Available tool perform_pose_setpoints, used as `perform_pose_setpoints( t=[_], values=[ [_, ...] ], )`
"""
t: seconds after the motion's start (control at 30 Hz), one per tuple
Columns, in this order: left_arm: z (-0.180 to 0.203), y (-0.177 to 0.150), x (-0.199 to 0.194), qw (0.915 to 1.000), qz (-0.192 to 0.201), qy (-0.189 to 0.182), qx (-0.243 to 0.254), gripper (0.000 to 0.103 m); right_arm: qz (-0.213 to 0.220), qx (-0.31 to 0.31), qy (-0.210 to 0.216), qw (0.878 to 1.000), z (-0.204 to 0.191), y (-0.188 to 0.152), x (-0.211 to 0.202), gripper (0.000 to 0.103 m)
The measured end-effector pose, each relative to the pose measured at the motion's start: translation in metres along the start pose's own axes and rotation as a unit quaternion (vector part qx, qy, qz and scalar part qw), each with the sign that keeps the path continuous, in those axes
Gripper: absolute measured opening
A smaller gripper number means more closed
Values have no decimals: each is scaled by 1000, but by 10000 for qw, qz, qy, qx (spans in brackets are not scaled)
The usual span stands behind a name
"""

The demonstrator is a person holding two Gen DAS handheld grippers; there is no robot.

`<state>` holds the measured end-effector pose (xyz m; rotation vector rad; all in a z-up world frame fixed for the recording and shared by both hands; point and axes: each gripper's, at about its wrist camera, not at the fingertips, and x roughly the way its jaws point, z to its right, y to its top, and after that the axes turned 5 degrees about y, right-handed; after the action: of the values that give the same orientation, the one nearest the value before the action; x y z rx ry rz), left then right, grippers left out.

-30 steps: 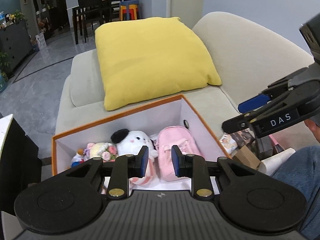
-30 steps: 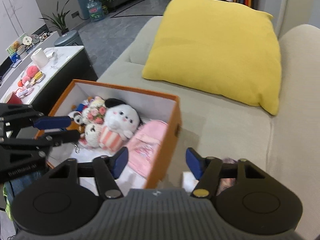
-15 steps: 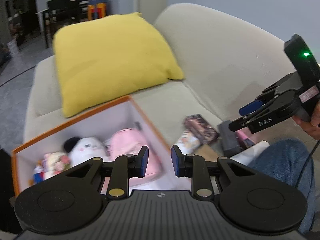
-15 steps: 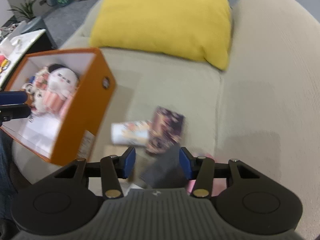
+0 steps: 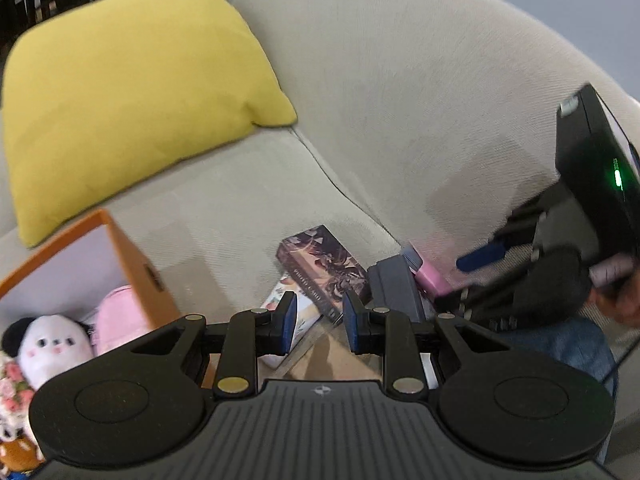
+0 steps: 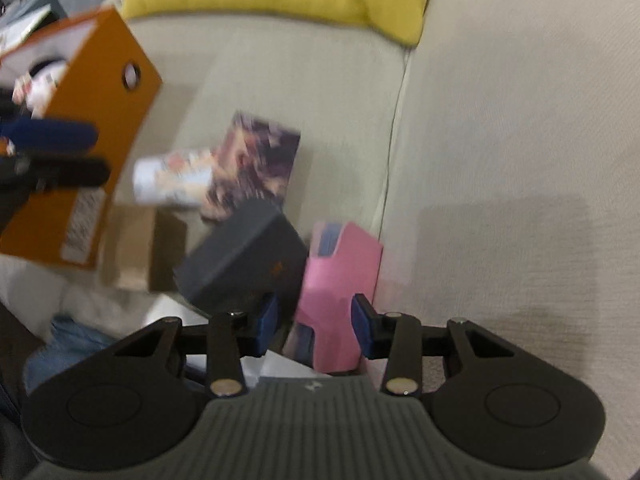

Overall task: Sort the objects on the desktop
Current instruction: 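Move both tools to the photo card box and pink card holder on the sofa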

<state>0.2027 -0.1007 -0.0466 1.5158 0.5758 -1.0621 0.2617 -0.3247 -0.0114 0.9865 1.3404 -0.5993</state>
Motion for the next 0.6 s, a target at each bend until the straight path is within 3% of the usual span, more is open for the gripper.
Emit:
perform_pose_setpoints(
  t=[0.17, 0.37, 0.5, 0.53, 0.6],
  values=[
    [1, 14, 37, 9992, -341, 84, -164, 31, -246, -164, 4, 9996, 2, 2, 26, 43],
    [-6, 28, 78, 9954, -778, 127, -548, 52, -361, -341, 24, 9988, 5, 6, 33, 41],
    [-15, 34, 104, 9898, -1078, 122, -921, 54, -132, -266, 61, 9995, 14, 13, 26, 33],
    [-18, 34, 108, 9888, -1106, 96, -996, 60, -66, -186, 86, 9998, 18, 16, 24, 32],
    [-20, 35, 115, 9869, -1158, -17, -1127, 62, 33, 35, 203, 9998, 27, 22, 22, 31]
  ],
)
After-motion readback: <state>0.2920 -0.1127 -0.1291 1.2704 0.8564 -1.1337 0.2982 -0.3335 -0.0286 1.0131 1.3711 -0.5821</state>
